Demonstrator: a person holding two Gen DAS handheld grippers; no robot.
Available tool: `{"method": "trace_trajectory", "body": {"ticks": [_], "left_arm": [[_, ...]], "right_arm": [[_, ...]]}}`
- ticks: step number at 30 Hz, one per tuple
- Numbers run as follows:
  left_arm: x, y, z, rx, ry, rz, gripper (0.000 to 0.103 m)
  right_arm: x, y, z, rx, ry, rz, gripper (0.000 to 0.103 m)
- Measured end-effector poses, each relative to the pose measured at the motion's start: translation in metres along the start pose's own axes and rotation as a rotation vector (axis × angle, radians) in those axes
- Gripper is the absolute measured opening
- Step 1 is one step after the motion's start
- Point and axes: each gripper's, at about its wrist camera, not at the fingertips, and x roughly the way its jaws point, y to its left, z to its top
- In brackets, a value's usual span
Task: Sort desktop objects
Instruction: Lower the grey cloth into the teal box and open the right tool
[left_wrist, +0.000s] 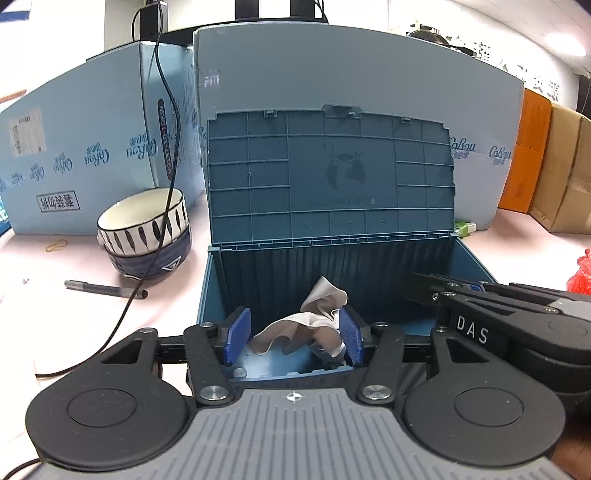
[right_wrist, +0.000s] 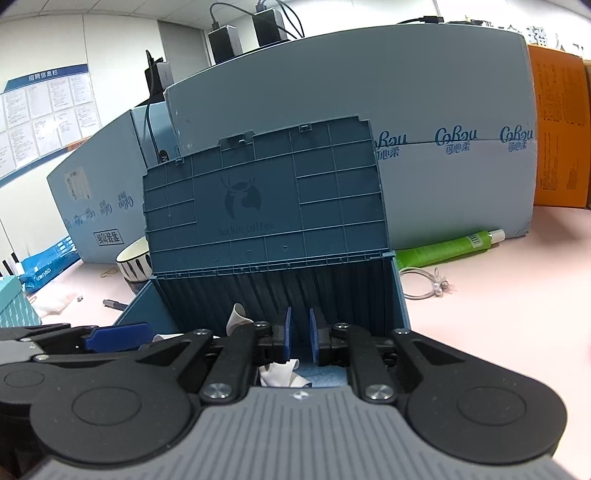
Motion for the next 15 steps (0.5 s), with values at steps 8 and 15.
{"method": "trace_trajectory", "body": {"ticks": [8,15], "left_arm": [[-0.014,-0.002,-0.002,0.002,-0.024,0.008,0.053],[-0.026,-0.007,-0.006,-0.005,-0.031,0.010,0.055]], "right_arm": [[-0.012,-0.001,-0.001,0.013,-0.020,0.007,0.016],[-0.024,-0.005,-0.004,0.024,-0.030,0.014,0.016]]}}
